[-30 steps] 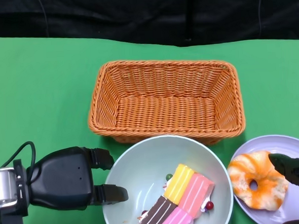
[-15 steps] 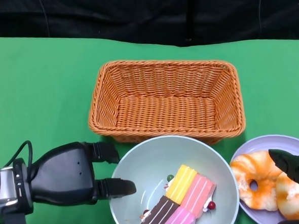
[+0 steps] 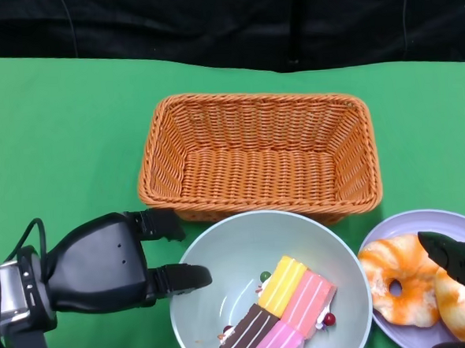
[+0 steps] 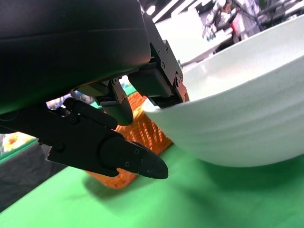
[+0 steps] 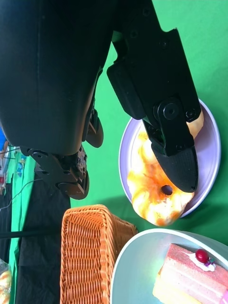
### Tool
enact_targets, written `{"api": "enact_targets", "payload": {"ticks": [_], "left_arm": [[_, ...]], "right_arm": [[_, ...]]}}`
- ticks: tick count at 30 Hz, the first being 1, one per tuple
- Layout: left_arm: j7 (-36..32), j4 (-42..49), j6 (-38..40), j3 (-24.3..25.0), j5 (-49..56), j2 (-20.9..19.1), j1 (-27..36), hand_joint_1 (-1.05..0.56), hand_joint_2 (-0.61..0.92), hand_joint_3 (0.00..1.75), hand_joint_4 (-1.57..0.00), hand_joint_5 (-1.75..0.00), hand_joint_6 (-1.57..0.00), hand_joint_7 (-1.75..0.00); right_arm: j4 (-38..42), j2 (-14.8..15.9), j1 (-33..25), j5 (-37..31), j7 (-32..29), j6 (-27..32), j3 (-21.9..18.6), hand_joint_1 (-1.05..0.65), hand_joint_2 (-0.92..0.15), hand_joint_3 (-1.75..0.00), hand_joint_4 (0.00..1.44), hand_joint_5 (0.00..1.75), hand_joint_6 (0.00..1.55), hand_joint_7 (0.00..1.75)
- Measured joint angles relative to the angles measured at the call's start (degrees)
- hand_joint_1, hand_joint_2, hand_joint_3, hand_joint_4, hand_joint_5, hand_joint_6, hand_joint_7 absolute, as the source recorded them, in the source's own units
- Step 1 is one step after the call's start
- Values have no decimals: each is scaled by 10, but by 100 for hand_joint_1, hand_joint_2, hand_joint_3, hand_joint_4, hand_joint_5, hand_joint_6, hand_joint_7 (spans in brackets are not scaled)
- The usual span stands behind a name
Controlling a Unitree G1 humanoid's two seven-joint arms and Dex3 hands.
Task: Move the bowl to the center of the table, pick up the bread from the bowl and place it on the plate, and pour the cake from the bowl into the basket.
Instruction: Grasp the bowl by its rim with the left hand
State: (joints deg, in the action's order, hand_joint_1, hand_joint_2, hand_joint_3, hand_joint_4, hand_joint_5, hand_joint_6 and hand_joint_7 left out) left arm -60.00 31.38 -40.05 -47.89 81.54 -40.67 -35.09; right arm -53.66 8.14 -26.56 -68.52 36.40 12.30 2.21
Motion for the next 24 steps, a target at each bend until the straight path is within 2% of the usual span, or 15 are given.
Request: {"api": "enact_targets", "payload": {"ticks": [3,6,9,11,12,15,20,24], "left_arm": [[-39,7,9,-12,17,0,-7,-60,81,0,-27,-101,-79,-1],[-76,24,18,-26,32,2,-13,-62,81,0,-7,-115,-63,-1],[-121,43,30,-43,47,4,-24,-63,81,0,-2,-119,-60,-1],[-133,50,34,-49,50,6,-31,-63,81,0,-1,-119,-59,-1],[-137,52,40,-54,54,6,-34,-59,81,0,-1,-115,-51,0],[-137,54,59,-72,80,5,-46,-57,81,0,0,-112,-45,0],[-114,56,46,-113,106,5,-76,-56,91,3,-1,-106,-46,-1],[-107,63,39,-140,116,5,-95,-59,88,0,-12,-94,-50,-4]], "right_arm": [[0,-1,0,2,0,-1,-1,-74,-92,-18,18,24,20,1],[0,-2,0,2,0,-1,-1,-74,-92,-18,18,24,21,1],[0,-6,0,2,2,-2,-1,-74,-92,-18,18,25,21,1],[0,-8,0,2,2,-2,-1,-74,-92,-18,17,25,21,1],[-1,-8,0,2,2,-2,-1,-74,-92,-18,17,25,21,2],[-3,-11,0,2,6,-3,-1,-73,-92,-18,17,26,21,2],[-12,-17,-2,2,7,-4,-1,-73,-92,-18,17,27,22,2],[-13,-19,-3,1,11,-5,-1,-73,-92,-18,16,27,22,2]]}}
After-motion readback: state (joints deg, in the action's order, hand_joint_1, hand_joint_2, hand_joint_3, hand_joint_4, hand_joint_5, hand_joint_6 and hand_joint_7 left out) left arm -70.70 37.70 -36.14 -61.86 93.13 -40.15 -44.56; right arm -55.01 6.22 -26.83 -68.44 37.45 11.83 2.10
